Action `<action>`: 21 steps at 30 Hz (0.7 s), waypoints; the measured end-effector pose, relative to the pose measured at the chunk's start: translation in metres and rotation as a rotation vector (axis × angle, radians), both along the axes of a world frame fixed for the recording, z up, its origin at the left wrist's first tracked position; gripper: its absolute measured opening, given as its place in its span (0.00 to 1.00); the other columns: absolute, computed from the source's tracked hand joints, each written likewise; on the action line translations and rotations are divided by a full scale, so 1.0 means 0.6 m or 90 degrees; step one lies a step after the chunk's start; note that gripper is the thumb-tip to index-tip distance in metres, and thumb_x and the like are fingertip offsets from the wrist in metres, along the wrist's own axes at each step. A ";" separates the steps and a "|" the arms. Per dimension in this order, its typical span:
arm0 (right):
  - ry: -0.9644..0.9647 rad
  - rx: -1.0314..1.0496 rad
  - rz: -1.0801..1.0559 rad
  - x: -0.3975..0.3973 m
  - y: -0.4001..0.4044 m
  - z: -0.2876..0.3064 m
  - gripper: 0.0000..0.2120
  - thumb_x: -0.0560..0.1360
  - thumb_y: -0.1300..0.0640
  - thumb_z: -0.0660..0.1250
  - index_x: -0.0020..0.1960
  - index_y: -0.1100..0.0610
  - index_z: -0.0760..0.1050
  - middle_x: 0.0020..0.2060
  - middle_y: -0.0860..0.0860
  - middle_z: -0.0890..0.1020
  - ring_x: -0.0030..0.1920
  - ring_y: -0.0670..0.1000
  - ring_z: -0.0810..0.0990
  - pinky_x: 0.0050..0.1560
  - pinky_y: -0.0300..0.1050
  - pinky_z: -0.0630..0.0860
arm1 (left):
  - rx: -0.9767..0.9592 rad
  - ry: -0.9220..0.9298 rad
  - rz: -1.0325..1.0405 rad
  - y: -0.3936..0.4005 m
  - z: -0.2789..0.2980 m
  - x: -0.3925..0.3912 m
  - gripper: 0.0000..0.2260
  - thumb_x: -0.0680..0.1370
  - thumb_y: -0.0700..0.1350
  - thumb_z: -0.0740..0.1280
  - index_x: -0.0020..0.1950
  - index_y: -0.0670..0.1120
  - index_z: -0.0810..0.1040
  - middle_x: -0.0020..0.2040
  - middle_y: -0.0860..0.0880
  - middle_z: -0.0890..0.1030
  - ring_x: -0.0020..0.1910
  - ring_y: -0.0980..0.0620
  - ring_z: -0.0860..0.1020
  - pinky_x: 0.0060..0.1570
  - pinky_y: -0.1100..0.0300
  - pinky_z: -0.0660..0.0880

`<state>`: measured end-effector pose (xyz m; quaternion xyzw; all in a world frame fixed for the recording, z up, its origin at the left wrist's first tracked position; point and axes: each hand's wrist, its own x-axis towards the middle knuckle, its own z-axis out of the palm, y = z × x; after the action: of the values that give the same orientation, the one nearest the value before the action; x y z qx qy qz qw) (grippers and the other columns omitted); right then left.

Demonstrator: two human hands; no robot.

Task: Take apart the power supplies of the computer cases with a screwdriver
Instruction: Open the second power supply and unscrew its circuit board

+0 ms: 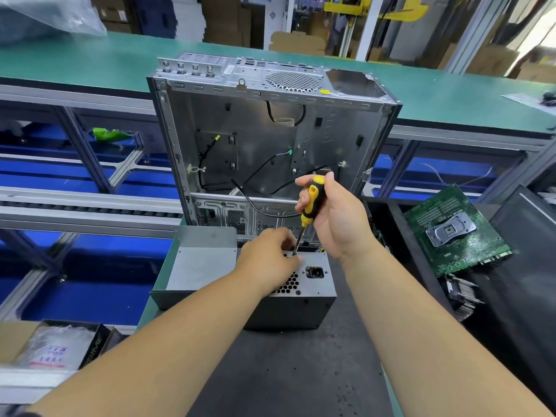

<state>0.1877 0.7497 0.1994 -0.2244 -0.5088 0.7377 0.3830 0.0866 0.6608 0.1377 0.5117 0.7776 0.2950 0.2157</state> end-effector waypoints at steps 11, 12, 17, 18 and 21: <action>-0.081 0.083 -0.081 0.003 -0.016 0.001 0.09 0.76 0.49 0.63 0.49 0.55 0.71 0.33 0.47 0.76 0.39 0.50 0.75 0.49 0.48 0.71 | 0.048 -0.034 0.021 -0.003 0.004 0.003 0.07 0.76 0.45 0.70 0.41 0.57 0.76 0.45 0.56 0.77 0.45 0.54 0.76 0.43 0.61 0.69; -0.089 0.087 -0.088 0.003 -0.017 0.001 0.09 0.76 0.49 0.64 0.49 0.55 0.71 0.34 0.47 0.77 0.41 0.50 0.76 0.49 0.49 0.72 | 0.048 -0.034 0.023 -0.003 0.004 0.003 0.07 0.76 0.46 0.71 0.42 0.57 0.76 0.46 0.56 0.77 0.45 0.55 0.76 0.43 0.61 0.69; -0.142 0.130 -0.082 0.013 -0.018 0.009 0.10 0.78 0.49 0.63 0.51 0.53 0.80 0.43 0.48 0.79 0.46 0.49 0.76 0.47 0.43 0.76 | 0.047 -0.037 0.032 -0.003 0.004 0.004 0.05 0.76 0.47 0.71 0.43 0.56 0.78 0.46 0.56 0.79 0.45 0.55 0.77 0.40 0.63 0.69; -0.155 0.143 -0.081 0.016 -0.018 0.010 0.11 0.80 0.49 0.62 0.52 0.51 0.82 0.45 0.49 0.79 0.47 0.49 0.76 0.46 0.41 0.76 | 0.047 -0.039 0.035 -0.004 0.004 0.004 0.05 0.76 0.47 0.71 0.43 0.56 0.79 0.46 0.56 0.80 0.45 0.55 0.77 0.38 0.64 0.69; -0.164 0.157 -0.090 0.020 -0.019 0.012 0.14 0.85 0.54 0.56 0.58 0.52 0.81 0.46 0.51 0.79 0.47 0.48 0.77 0.46 0.41 0.76 | 0.055 -0.042 0.040 -0.005 0.003 0.005 0.06 0.76 0.46 0.71 0.43 0.56 0.78 0.46 0.56 0.80 0.45 0.56 0.77 0.38 0.68 0.68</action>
<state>0.1997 0.7383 0.2065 -0.3038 -0.6234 0.6057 0.3902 0.0893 0.6580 0.1396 0.4860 0.7722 0.3516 0.2097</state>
